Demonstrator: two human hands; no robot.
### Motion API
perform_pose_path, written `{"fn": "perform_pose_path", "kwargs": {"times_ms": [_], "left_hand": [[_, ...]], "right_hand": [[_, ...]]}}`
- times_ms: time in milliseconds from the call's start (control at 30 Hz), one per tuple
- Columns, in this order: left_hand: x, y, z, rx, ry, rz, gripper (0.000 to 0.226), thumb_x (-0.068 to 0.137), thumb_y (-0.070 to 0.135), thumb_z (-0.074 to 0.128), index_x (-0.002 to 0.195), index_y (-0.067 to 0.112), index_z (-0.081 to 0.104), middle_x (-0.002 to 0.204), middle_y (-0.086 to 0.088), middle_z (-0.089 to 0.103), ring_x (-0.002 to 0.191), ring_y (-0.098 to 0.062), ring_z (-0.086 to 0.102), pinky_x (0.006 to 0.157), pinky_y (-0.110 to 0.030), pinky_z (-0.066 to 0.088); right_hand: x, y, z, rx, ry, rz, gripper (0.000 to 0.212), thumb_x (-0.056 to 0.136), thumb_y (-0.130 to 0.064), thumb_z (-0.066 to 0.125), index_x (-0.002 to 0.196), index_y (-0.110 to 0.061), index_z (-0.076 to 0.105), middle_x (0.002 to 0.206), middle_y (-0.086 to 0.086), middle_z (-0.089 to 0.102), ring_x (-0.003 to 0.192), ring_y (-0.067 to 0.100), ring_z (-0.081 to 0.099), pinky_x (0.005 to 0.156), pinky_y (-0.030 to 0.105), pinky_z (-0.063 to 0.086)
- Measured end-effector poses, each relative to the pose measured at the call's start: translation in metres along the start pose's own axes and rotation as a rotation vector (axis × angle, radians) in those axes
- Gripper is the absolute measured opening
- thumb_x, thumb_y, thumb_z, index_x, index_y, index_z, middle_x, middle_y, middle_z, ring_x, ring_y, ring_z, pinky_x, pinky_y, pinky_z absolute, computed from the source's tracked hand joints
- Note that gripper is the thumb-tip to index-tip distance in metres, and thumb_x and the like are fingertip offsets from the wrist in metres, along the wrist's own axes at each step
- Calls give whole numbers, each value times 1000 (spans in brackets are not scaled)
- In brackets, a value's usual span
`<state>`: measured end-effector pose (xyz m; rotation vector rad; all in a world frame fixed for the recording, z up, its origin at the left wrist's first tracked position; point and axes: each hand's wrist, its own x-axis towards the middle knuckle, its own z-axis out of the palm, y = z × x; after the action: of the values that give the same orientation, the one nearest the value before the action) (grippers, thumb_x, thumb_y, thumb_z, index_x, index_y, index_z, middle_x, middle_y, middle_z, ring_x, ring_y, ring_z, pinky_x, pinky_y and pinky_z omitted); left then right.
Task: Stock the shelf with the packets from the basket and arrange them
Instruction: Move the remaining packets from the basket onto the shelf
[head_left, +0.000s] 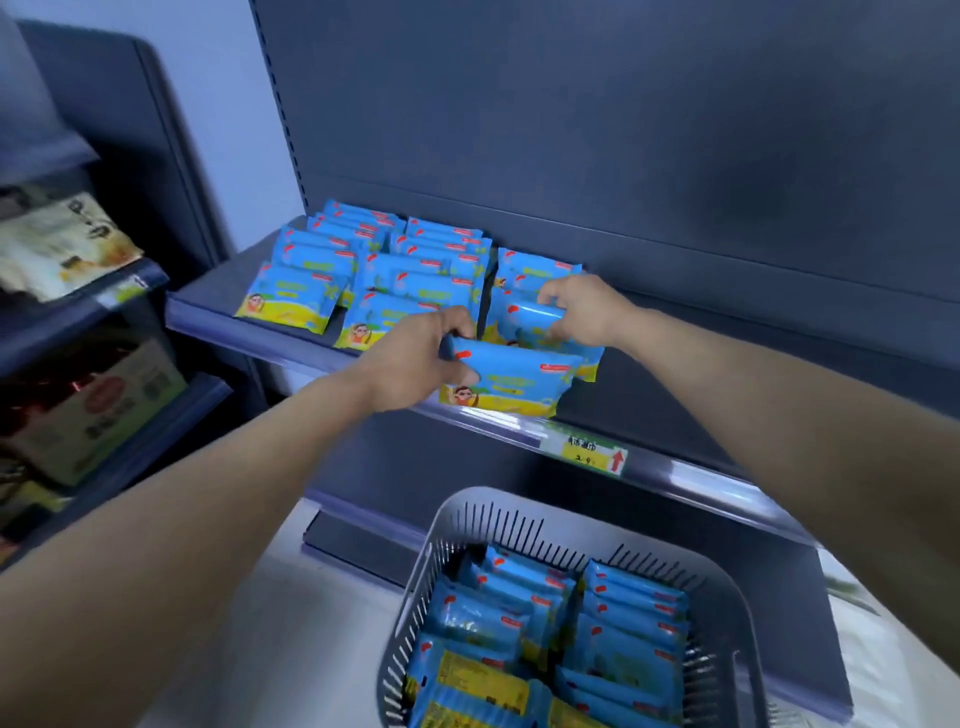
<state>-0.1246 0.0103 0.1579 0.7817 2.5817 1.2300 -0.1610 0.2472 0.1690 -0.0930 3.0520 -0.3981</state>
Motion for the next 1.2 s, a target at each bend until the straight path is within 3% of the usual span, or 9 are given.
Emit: {"fn": "perform_pose_path", "kwargs": {"times_ms": [200,400,467,633,700,800,900,1000,1200], "left_hand": [[35,-11,-15,-53,-17,-65,25,81,5,69,89,10,46,62,0,39,51,-12,32,47,-17,32],[79,-14,-18,-60,-35,-64,25,79,2,70,90,11,49,67,-3,44,63,-17,42,64,-31,40],[94,-17,-18,-72,-26,-77,26,79,2,70,92,10,49,68,-3,43,64,-17,42,64,-31,40],[121,-26,0,-17,-47,-152,28,74,3,75,84,13,51,69,-2,50,68,-19,48,59,-25,41],[128,-25,13,13,8,-163,34,73,4,76,99,10,55,78,-2,54,73,-19,50,60,-25,41],[135,-23,28,211,90,-133,57,75,15,75,124,10,48,114,-11,50,101,-26,50,83,-32,44],[135,-18,35,496,121,-120,68,78,28,72,134,11,38,130,-14,39,120,-32,37,98,-40,33],[126,-8,36,553,172,-40,67,81,28,69,136,10,36,132,-13,37,122,-31,34,99,-38,29],[96,38,24,547,403,314,51,81,20,68,126,5,48,124,-15,46,114,-33,42,97,-36,27]], "right_hand": [[49,11,-3,-72,-11,51,54,80,-27,73,129,-16,52,134,8,51,118,28,50,95,37,44],[74,24,0,-20,60,103,50,78,-30,75,123,-18,56,125,8,56,111,27,53,87,34,45],[75,29,-1,-2,83,103,50,75,-34,76,120,-20,57,120,8,57,107,27,54,82,34,44],[62,38,-2,55,182,111,38,86,-29,65,121,-16,58,122,11,57,109,29,55,90,37,46],[51,39,-5,38,230,98,35,89,-29,60,121,-14,59,119,11,57,110,30,54,91,39,45],[33,38,-9,5,268,77,32,91,-29,57,119,-14,58,116,10,56,109,29,52,93,41,42],[16,34,-11,-51,295,50,36,92,-30,55,125,-15,54,118,8,54,112,28,49,95,41,40],[-2,27,-13,-120,330,9,43,92,-31,54,131,-15,48,126,6,49,119,26,43,98,40,33],[-37,3,-35,-281,522,-86,53,88,-31,59,134,-10,43,136,8,43,124,29,38,97,40,31]]}}
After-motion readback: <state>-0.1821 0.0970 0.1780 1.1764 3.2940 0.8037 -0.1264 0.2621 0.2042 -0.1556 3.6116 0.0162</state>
